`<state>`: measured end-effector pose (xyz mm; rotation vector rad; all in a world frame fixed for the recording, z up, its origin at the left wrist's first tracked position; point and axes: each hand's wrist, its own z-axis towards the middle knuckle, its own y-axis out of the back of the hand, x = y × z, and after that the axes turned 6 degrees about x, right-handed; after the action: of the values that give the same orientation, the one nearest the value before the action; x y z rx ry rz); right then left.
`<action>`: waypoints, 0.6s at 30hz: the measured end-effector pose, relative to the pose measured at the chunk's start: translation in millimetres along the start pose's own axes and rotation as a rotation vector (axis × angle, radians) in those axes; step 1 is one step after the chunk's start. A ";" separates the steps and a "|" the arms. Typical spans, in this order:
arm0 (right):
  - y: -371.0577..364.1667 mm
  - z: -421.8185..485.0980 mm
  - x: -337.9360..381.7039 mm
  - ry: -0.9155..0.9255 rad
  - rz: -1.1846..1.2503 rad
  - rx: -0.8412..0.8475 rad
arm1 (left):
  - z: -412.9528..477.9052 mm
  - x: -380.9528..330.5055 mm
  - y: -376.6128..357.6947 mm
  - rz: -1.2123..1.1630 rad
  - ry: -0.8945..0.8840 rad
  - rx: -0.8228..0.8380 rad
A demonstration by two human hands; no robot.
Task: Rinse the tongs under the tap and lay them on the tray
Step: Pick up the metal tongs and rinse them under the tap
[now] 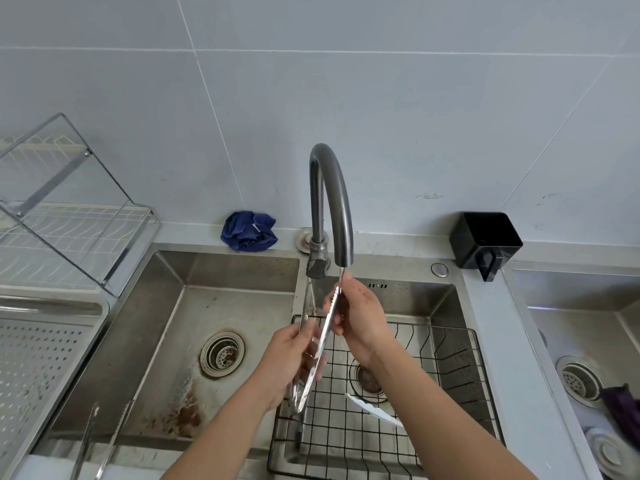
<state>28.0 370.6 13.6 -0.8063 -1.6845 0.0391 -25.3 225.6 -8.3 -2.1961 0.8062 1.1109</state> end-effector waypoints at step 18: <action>-12.4 -9.4 -8.9 0.037 0.435 0.137 | 27.6 -17.7 -33.3 -0.033 -0.072 -0.344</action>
<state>30.7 352.9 14.2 -1.0479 -1.4284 0.4332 -24.1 271.7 -1.0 -2.4185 0.5785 1.3886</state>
